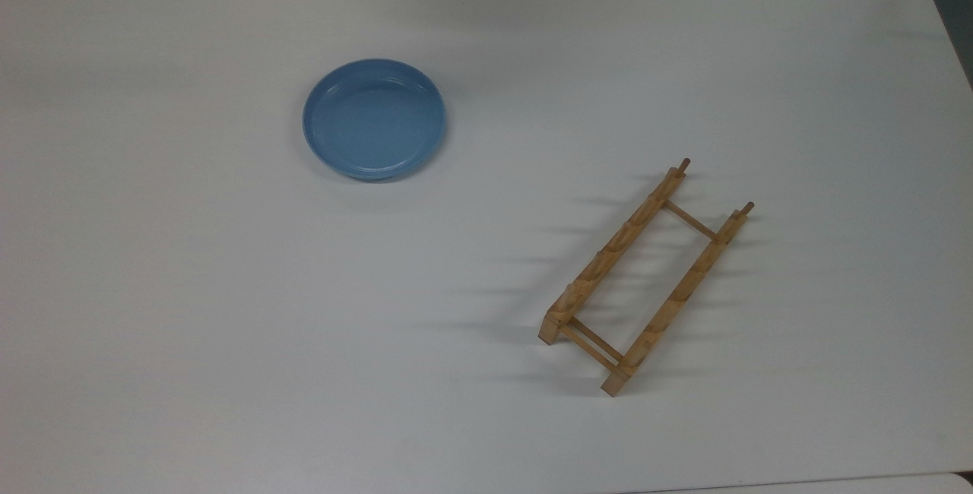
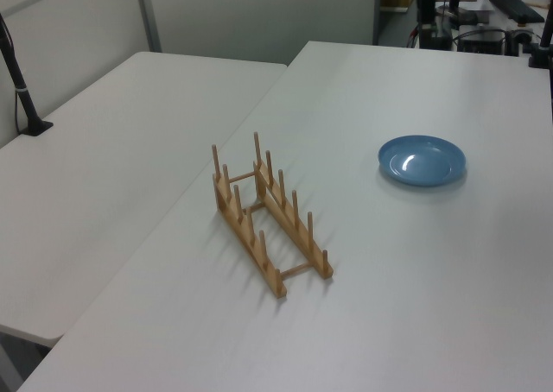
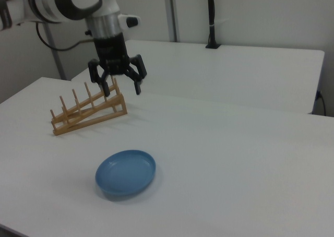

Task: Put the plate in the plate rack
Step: 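Move the gripper over the blue plate and lower it to the rim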

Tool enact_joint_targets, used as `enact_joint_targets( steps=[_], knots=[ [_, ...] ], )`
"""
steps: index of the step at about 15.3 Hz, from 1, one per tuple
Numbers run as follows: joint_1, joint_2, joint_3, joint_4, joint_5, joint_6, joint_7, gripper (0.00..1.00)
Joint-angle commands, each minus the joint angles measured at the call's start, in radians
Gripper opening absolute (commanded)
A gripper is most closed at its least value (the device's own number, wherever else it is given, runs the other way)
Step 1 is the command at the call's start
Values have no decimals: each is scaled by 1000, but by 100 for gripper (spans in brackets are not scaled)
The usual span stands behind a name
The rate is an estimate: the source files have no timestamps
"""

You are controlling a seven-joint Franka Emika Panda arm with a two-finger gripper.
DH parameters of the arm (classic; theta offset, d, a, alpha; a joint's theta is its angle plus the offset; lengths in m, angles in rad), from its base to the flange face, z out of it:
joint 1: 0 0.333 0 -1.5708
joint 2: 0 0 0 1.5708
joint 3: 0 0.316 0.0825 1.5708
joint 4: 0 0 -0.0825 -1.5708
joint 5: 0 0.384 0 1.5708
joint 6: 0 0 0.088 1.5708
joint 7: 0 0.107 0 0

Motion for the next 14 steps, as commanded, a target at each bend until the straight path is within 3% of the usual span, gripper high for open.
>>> enact_joint_targets(
  steps=[1, 4, 9, 13, 14],
  knots=[
    [-2, -14, -4, -122, -78, 77, -50, 99],
    [-39, -3, -4, -206, -74, 212, -34, 95],
    [-40, 12, -4, -418, -71, 523, 95, 93],
    [-40, 94, -4, -429, -74, 583, 100, 84],
    [-40, 114, -4, -426, -74, 608, 111, 78]
  ],
)
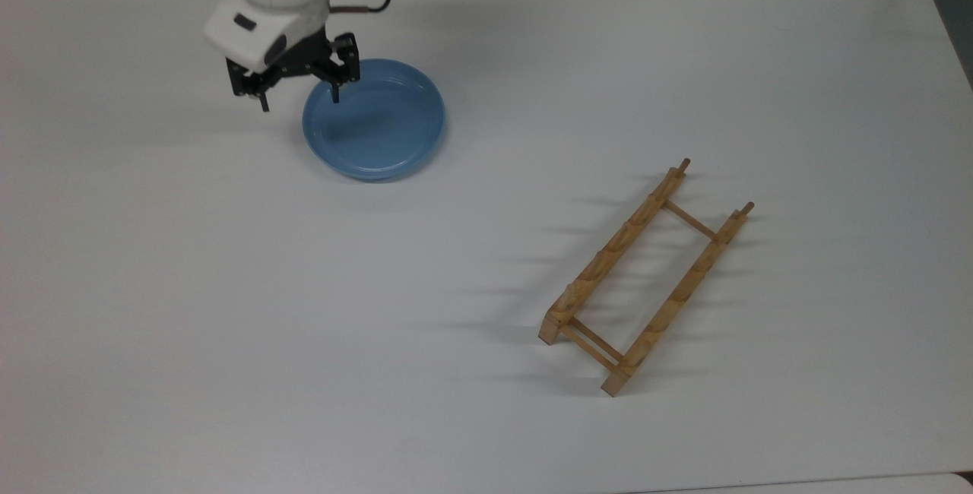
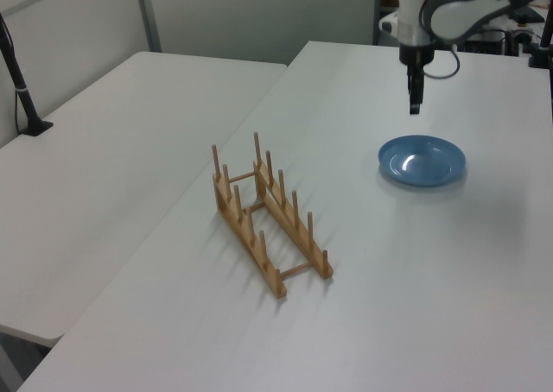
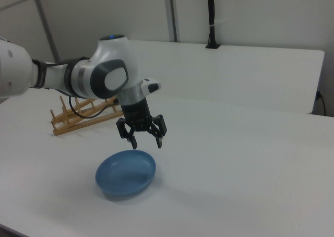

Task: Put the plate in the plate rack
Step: 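Move the gripper over the blue plate and lower it to the rim, then close the gripper on the blue plate's rim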

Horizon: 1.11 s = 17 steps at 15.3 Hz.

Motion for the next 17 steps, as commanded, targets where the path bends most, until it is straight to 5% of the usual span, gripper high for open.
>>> enact_joint_targets(
  steps=[1, 9, 17],
  knots=[
    [11, 56, -4, -11, -12, 80, 63, 76],
    [16, 136, -4, -11, -41, 116, 141, 90],
    [15, 176, -4, -9, -61, 163, 243, 38]
  ],
)
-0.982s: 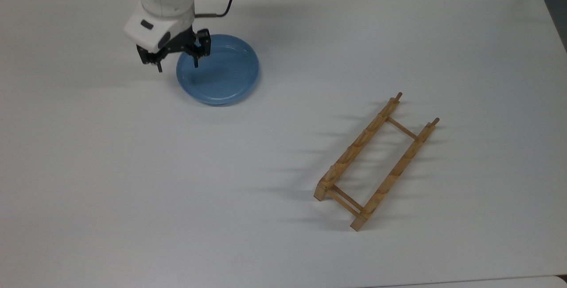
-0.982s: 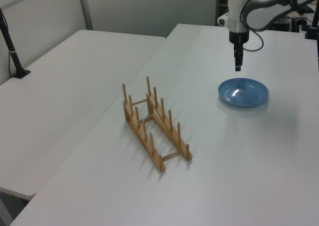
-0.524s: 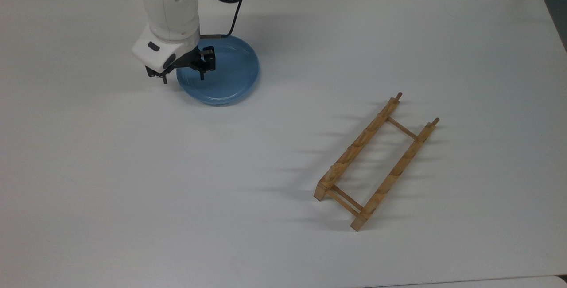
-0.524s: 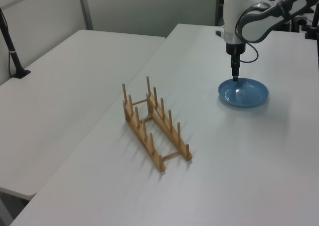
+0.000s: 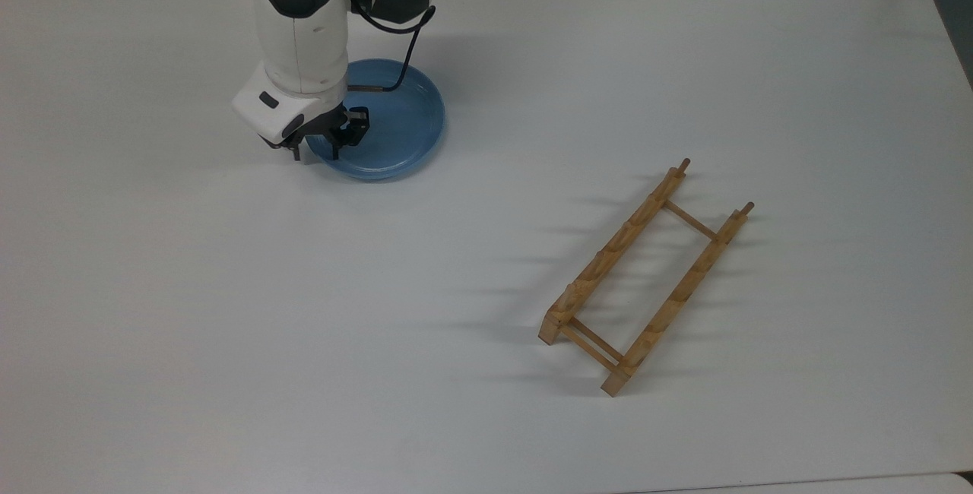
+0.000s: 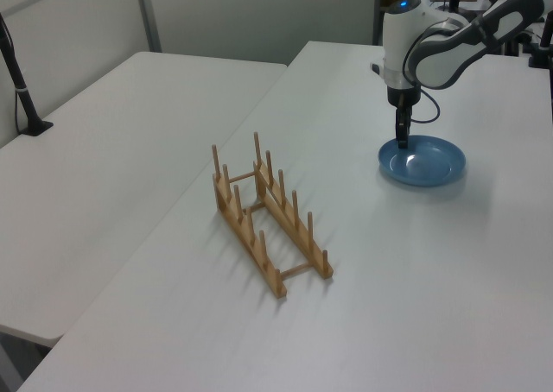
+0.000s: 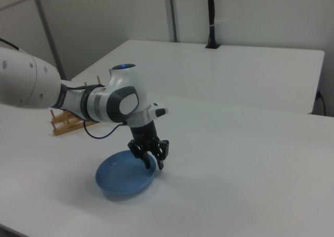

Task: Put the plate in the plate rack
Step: 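Close the gripper on the blue plate's rim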

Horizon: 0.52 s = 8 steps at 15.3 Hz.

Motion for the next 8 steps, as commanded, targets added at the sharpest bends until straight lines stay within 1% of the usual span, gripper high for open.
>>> enact_joint_targets(
  steps=[1, 4, 6, 8],
  knots=[
    [13, 5, -6, -4, -23, 23, 82, 27],
    [16, 5, -6, -4, -24, 23, 113, 5],
    [16, 2, -5, -4, -24, 23, 121, 0],
    [16, -13, -5, 7, -24, 18, 125, 0]
  ],
)
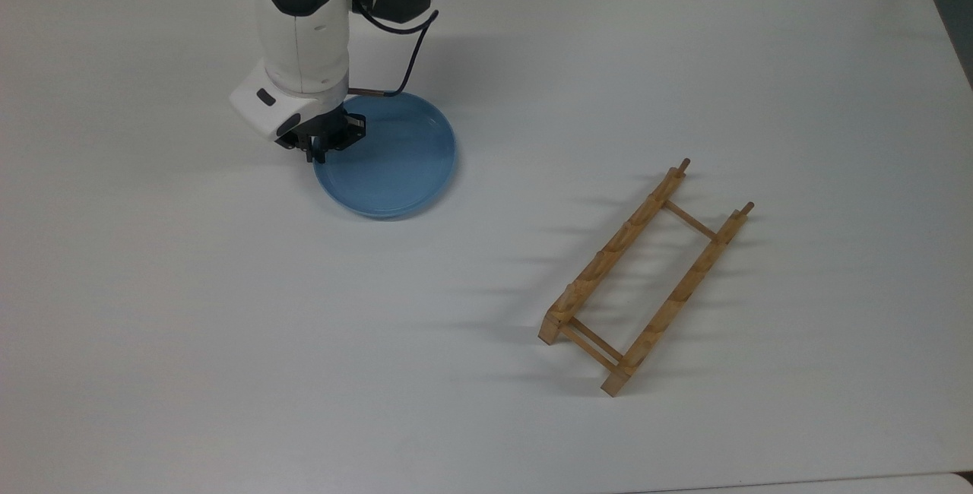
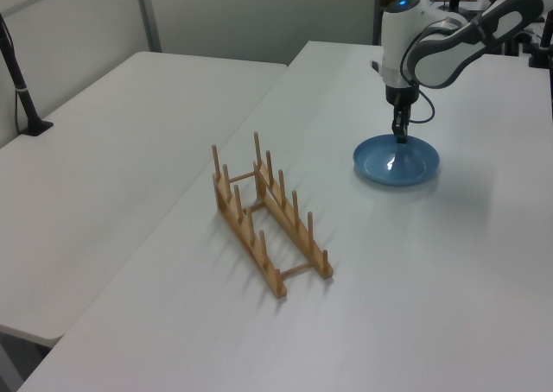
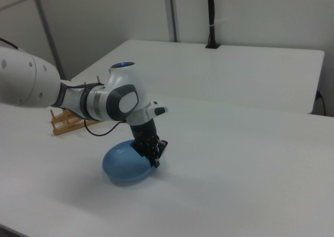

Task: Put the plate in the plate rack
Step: 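Close the gripper on the blue plate's rim, then lift the plate by its rim and carry it toward the wooden rack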

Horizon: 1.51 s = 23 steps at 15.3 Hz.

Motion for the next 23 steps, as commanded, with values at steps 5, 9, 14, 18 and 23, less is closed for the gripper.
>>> enact_joint_targets(
  steps=[5, 9, 14, 18, 23],
  knots=[
    [19, -100, 7, 15, -18, 4, 51, 0],
    [21, -135, 28, 67, -10, 5, 139, 0],
    [19, -205, 106, 110, -10, 17, 296, 0],
    [19, -241, 180, 185, -27, 22, 431, 0],
    [19, -256, 307, 198, -301, 137, 742, 0]
  ],
)
